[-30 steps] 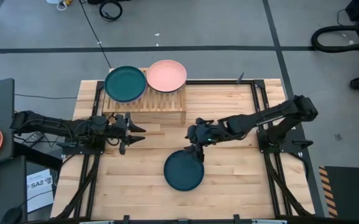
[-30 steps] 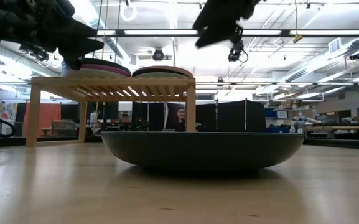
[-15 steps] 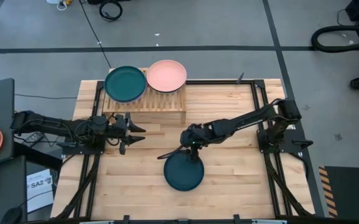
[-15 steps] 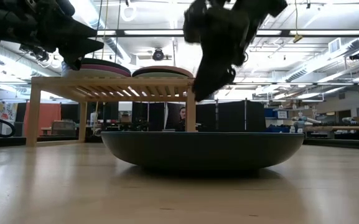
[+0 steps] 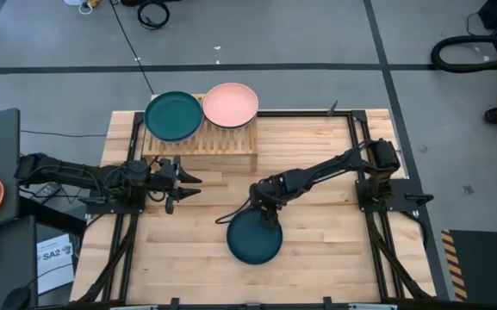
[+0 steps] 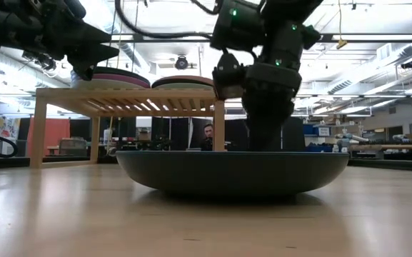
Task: Place and stack plates onto a shelf
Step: Stack the dark blue plate on the top of the light pink plate on the shelf
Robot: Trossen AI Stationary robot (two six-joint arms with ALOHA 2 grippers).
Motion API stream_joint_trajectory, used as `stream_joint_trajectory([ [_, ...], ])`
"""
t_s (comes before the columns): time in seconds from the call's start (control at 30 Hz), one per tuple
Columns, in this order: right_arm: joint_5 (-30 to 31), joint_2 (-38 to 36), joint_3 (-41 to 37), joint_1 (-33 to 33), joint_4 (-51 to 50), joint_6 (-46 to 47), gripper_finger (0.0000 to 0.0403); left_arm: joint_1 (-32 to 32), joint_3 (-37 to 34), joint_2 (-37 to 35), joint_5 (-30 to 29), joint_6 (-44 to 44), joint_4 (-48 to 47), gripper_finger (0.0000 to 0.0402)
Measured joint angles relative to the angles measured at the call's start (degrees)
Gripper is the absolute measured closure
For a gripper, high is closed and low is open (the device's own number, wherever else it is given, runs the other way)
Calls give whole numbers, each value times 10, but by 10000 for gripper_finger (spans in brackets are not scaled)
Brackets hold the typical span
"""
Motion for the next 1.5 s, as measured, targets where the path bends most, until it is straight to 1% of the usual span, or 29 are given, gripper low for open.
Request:
stream_joint_trajectory([
  [0.2, -16, 20, 0, 0, -5, 0, 169, 0, 0, 0, 0, 0, 0, 237],
  [0.37, -17, 20, 0, 0, -9, -1, 189, 0, 0, 0, 0, 0, -1, 237],
  [0.47, -17, 20, 0, 0, -10, -2, 214, 0, 0, 0, 0, 0, -2, 237],
  [0.8, -17, 18, 1, 0, -9, -2, 318, 0, 0, 0, 0, 0, -3, 237],
  [0.97, -32, 18, 1, 0, -7, 0, 355, 0, 0, 0, 0, 0, -3, 237],
  [1.13, -69, 18, 1, 0, -7, 0, 368, 0, 0, 0, 0, 0, -3, 237],
  [1.37, -79, 13, 1, 1, -6, -2, 371, 0, 0, 0, 0, 0, -3, 237],
  [1.5, -79, 6, 19, 4, -16, -4, 372, 0, 0, 0, 0, 0, -5, 237],
])
